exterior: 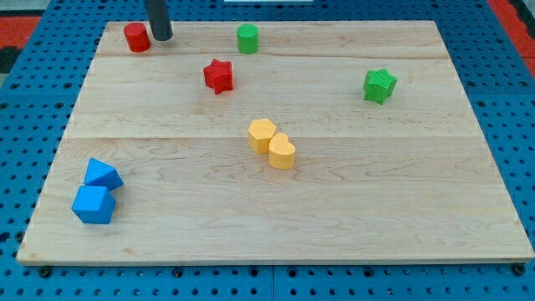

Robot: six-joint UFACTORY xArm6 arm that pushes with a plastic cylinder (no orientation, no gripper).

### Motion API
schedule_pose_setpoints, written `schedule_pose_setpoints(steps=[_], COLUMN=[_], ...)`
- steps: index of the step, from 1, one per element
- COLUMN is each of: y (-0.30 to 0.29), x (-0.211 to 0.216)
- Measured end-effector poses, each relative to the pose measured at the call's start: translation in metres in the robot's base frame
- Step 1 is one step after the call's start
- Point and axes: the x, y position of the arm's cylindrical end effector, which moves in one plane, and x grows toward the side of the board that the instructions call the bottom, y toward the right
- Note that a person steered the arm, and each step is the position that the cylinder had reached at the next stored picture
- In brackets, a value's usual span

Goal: Separate the blue blocks

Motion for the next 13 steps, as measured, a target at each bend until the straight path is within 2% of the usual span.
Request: schedule_pose_setpoints(steps=[2,4,6,8,12,13], y=[0.017,0.081,-0.038,-0.075,-0.091,-0.118], x=[0.013,0.028,0.057,0.098,0.106,0.154])
